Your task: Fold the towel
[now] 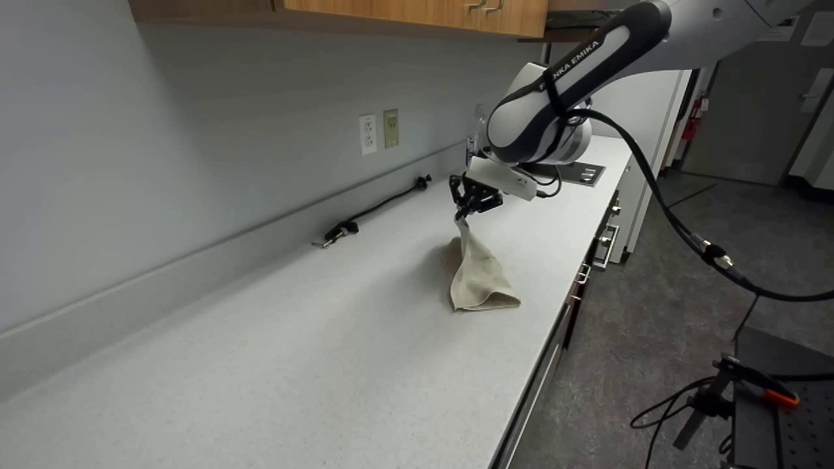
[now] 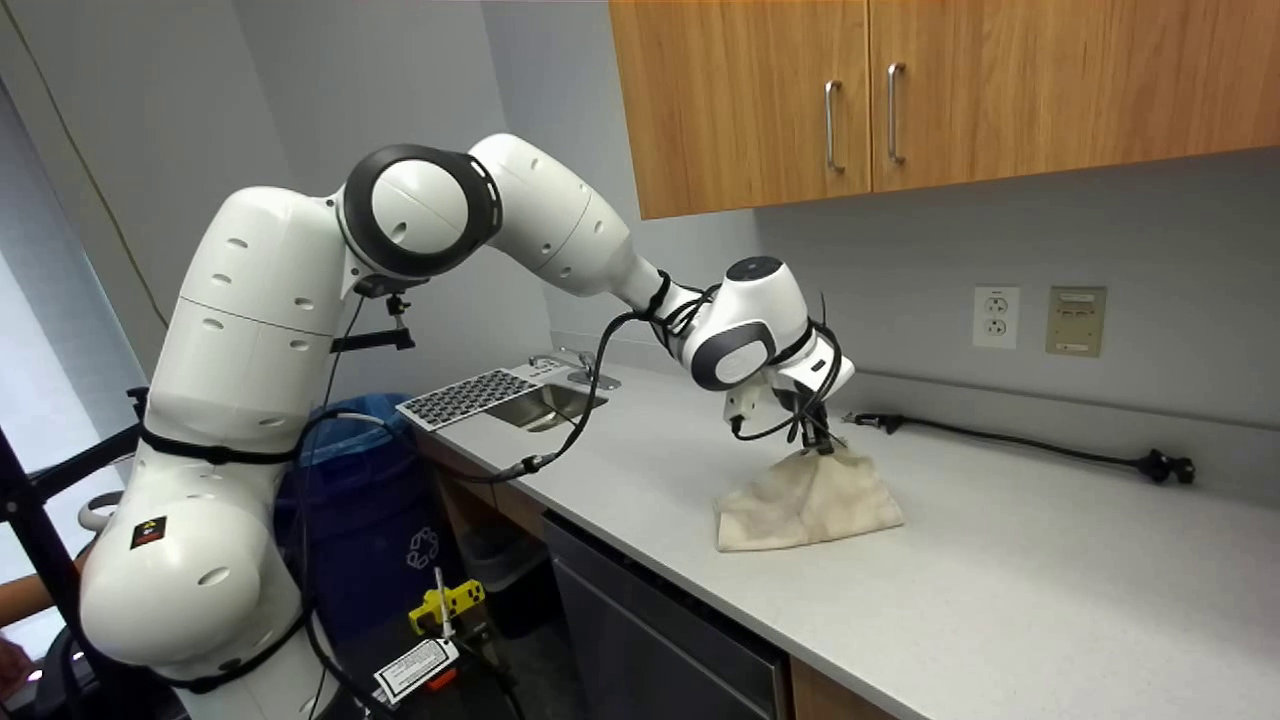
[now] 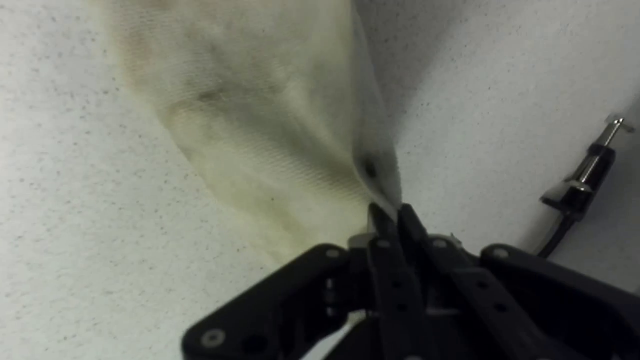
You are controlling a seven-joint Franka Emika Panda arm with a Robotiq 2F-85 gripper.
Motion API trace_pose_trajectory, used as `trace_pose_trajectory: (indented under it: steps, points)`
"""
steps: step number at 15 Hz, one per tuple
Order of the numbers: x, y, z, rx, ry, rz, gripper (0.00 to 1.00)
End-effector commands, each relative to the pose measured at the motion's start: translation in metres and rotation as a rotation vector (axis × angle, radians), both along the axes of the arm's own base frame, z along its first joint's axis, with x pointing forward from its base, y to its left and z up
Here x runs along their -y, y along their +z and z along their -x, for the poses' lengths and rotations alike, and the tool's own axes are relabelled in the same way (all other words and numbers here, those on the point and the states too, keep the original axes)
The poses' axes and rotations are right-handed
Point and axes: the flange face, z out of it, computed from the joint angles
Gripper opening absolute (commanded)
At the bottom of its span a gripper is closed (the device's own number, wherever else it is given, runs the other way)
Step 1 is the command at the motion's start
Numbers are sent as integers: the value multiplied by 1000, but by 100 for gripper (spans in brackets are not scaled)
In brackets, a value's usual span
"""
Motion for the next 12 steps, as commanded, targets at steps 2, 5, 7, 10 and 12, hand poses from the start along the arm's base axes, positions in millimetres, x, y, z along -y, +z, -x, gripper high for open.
trace_pose_trajectory:
  steps: [2,5,7,10,12]
  points:
    - [6,0,-9,-43,54,-33,47]
    - [11,-1,-4,-62,57,-33,70]
    - [10,-1,1,-67,56,-43,85]
    - [0,-3,11,-85,62,-65,100]
    - [-8,-6,19,-92,65,-88,100]
